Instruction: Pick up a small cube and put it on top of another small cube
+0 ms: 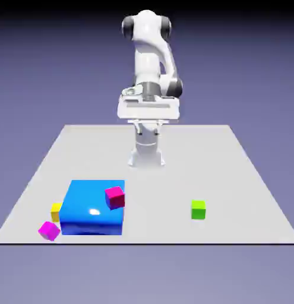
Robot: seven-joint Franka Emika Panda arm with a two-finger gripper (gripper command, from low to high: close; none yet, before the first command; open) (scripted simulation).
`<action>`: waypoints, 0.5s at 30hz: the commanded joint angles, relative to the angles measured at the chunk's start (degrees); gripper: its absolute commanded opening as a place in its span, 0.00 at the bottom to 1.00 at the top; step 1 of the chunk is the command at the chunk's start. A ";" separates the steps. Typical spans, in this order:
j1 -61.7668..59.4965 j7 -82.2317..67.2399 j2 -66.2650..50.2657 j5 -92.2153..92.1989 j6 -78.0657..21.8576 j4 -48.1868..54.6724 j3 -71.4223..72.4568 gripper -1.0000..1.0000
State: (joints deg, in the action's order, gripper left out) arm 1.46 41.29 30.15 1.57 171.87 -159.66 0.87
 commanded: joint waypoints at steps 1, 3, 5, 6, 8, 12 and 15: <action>0.64 -0.97 -2.08 1.31 -1.78 1.12 0.72 0.50; 1.93 -2.90 -6.23 3.92 -5.33 3.35 2.17 0.50; 3.22 -4.83 -10.39 6.53 -8.88 5.58 3.61 0.50; 3.86 -5.80 -12.46 7.83 -10.65 6.69 4.34 0.50; 5.15 -7.73 -16.61 10.44 -14.20 8.92 5.78 0.50; 7.72 -11.59 -24.92 15.66 -21.30 13.38 8.67 0.50; 9.65 -14.49 -31.15 19.57 -26.63 16.72 10.84 0.50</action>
State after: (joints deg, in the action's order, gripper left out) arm 11.22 26.81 -0.99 21.15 145.24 -142.93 11.71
